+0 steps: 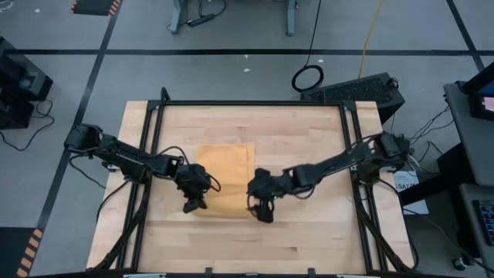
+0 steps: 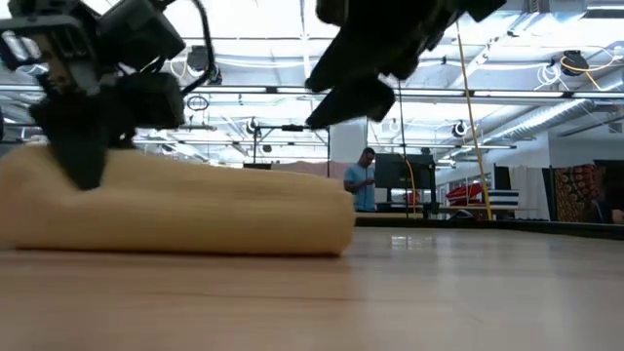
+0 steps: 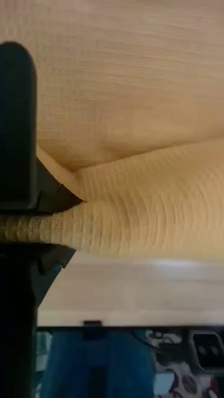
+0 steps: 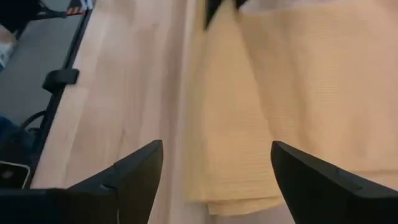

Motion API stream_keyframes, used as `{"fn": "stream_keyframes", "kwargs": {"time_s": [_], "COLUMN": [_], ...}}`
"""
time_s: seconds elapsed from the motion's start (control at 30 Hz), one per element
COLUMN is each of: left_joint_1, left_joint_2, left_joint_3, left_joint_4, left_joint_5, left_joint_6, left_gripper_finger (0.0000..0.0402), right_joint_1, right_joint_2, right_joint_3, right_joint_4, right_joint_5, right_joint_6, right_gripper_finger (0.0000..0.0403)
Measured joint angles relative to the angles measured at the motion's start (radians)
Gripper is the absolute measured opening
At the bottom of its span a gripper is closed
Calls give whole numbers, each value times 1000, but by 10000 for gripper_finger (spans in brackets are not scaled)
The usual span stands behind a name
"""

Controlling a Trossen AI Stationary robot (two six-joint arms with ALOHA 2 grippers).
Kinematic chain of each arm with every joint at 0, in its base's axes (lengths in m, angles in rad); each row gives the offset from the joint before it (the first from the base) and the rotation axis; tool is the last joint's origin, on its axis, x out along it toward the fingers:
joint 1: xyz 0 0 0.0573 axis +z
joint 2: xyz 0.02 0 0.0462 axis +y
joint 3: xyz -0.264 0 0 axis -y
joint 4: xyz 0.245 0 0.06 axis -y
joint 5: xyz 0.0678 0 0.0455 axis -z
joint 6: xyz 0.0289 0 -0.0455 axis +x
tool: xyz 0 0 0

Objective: Roll towel
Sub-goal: Roll the yellow towel

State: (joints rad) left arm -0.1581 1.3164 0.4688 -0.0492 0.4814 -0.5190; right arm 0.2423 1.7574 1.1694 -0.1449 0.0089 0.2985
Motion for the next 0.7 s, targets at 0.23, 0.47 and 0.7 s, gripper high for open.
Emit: {"fn": "stream_keyframes", "kwargs": {"time_s": [0.23,0.47,0.7], "left_joint_1": [6,27,48], "left_joint_2": [0,0,0], "left_joint_3": [-33,-40,-40], "left_joint_4": [40,37,33], "left_joint_5": [11,43,45], "left_joint_6": [-7,1,1], "left_gripper_finger": [31,31,31], "right_joint_1": [0,12,22], "right_joint_2": [130,218,225], "right_joint_3": [-1,-1,-1], "right_joint_4": [196,286,245], "right_joint_5": [26,24,114], "right_joint_6": [4,99,94], "right_gripper_finger": [288,305,306]}}
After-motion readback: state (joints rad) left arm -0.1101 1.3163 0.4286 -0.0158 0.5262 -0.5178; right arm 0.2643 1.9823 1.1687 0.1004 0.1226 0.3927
